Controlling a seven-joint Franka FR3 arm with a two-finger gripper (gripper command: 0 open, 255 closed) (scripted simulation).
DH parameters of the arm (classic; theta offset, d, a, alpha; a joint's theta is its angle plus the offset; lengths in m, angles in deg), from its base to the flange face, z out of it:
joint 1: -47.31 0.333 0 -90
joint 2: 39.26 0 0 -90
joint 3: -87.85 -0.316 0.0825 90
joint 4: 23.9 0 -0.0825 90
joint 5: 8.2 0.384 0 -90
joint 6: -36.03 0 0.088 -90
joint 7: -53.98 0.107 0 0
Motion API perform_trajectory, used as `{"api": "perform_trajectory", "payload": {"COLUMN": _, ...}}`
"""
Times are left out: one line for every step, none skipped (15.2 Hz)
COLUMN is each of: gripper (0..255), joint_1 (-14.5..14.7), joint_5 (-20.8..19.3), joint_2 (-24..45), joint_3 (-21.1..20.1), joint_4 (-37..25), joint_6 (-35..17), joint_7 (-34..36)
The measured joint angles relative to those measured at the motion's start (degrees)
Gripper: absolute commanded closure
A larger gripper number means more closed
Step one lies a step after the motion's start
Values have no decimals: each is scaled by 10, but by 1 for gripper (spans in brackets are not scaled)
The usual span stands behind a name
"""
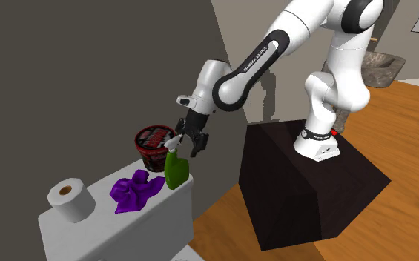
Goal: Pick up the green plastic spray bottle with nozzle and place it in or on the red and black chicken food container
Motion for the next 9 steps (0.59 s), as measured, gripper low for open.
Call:
{"api": "perform_trajectory", "payload": {"gripper": 0, "joint_1": -3, "joint_5": 13, "joint_2": 12, "joint_3": -6, "joint_4": -8, "joint_6": -4, "joint_7": -13}}
{"api": "perform_trajectory", "payload": {"gripper": 0, "joint_1": -4, "joint_5": 22, "joint_2": 21, "joint_3": -10, "joint_4": -14, "joint_6": -7, "joint_7": -20}}
{"api": "perform_trajectory", "payload": {"gripper": 0, "joint_1": -6, "joint_5": 33, "joint_2": 29, "joint_3": -16, "joint_4": -18, "joint_6": -12, "joint_7": -30}}
{"api": "perform_trajectory", "payload": {"gripper": 0, "joint_1": -8, "joint_5": 41, "joint_2": 38, "joint_3": -20, "joint_4": -23, "joint_6": -15, "joint_7": -37}}
{"api": "perform_trajectory", "payload": {"gripper": 0, "joint_1": -11, "joint_5": 49, "joint_2": 49, "joint_3": -24, "joint_4": -30, "joint_6": -19, "joint_7": -44}}
{"api": "perform_trajectory", "payload": {"gripper": 0, "joint_1": -12, "joint_5": 54, "joint_2": 58, "joint_3": -27, "joint_4": -36, "joint_6": -21, "joint_7": -48}}
{"api": "perform_trajectory", "payload": {"gripper": 0, "joint_1": -13, "joint_5": 58, "joint_2": 65, "joint_3": -29, "joint_4": -42, "joint_6": -23, "joint_7": -50}}
{"api": "perform_trajectory", "payload": {"gripper": 0, "joint_1": -13, "joint_5": 60, "joint_2": 68, "joint_3": -30, "joint_4": -43, "joint_6": -24, "joint_7": -51}}
{"api": "perform_trajectory", "payload": {"gripper": 0, "joint_1": -13, "joint_5": 61, "joint_2": 70, "joint_3": -31, "joint_4": -44, "joint_6": -25, "joint_7": -52}}
